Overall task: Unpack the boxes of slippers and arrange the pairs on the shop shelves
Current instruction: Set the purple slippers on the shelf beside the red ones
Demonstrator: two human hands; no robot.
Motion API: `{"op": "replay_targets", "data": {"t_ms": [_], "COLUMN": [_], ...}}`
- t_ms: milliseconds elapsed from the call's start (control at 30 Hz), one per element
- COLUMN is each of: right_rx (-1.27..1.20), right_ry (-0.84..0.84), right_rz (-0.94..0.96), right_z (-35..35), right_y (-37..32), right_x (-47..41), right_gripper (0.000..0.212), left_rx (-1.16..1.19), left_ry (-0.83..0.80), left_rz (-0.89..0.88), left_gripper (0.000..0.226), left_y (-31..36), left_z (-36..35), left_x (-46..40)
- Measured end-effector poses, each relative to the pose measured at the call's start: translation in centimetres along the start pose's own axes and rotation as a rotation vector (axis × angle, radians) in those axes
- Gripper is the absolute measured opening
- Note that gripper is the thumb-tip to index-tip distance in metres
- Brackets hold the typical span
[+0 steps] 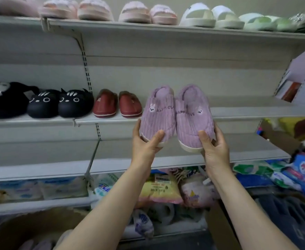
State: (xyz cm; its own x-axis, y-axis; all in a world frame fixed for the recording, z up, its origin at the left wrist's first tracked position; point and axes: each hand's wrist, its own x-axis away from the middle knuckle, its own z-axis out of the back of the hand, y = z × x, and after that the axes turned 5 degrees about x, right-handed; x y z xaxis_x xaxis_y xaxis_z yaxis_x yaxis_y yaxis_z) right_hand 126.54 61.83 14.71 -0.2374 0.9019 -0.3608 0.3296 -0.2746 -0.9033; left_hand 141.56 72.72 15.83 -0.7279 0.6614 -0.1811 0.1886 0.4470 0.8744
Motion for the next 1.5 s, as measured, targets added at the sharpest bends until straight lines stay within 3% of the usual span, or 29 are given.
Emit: {"op": "replay_targets", "data": {"t_ms": [167,367,567,733,800,867,900,1033,1133,1267,1400,1500], "right_rx": [-0.016,-0.015,0.007,0.048,0.082,0.135,0.173,0.355,0.574,1.109,1.0,1.065], "right_ry": [-0.001,-0.09,-0.153,-0.165,-0.168,-0.176,-0.174,-0.212,-0.293,-0.278,-0.323,-0.358], "right_rz": [0.016,0.024,0.001,-0.034,-0.064,-0.092,-0.108,-0.14,-0.115,0.06,0.247,0.335], "right_z": [-0.4,-0.6,0.4,0.3,0.3,0.3,0.2,0.0,-0.3,0.5,1.3,1.4], "right_y": [1.0,2.5,4.1,5.5,6.3,6.9,7.1,7.5,6.6,5.9,6.6,7.6], "right_x": [-5.8,-10.0,-14.2,-18.0,-19.1,-20.1,-20.6,-22.5,-23.5,-23.8,-21.4,-19.2], "right_gripper": [0.067,0.04,0.048,0.037,0.034,0.028,0.029,0.062,0.056,0.06,0.073,0.096], "left_rx": [0.051,0.038,0.011,-0.149,-0.239,-0.441,-0.568,-0.867,-0.998,-1.04,-1.087,-1.102], "left_ry": [0.042,0.136,0.254,0.314,0.336,0.377,0.405,0.426,0.331,0.286,0.286,0.287], "left_rz": [0.043,0.06,0.033,0.033,0.042,0.041,0.015,-0.254,-0.395,-0.398,-0.434,-0.474], "left_gripper": [0.078,0.085,0.078,0.072,0.084,0.111,0.115,0.097,0.084,0.078,0.072,0.068], "left_y": [-1.7,-4.5,-6.8,-6.3,-6.5,-6.6,-6.8,-6.7,-7.4,-8.6,-9.3,-9.8], "left_z": [-2.9,-4.5,-5.1,-5.5,-4.9,-4.5,-4.5,-5.9,-6.7,-6.6,-6.0,-5.5], "left_x": [-6.7,-12.6,-14.8,-14.6,-14.3,-13.8,-13.5,-12.1,-12.0,-12.4,-12.8,-12.9]}}
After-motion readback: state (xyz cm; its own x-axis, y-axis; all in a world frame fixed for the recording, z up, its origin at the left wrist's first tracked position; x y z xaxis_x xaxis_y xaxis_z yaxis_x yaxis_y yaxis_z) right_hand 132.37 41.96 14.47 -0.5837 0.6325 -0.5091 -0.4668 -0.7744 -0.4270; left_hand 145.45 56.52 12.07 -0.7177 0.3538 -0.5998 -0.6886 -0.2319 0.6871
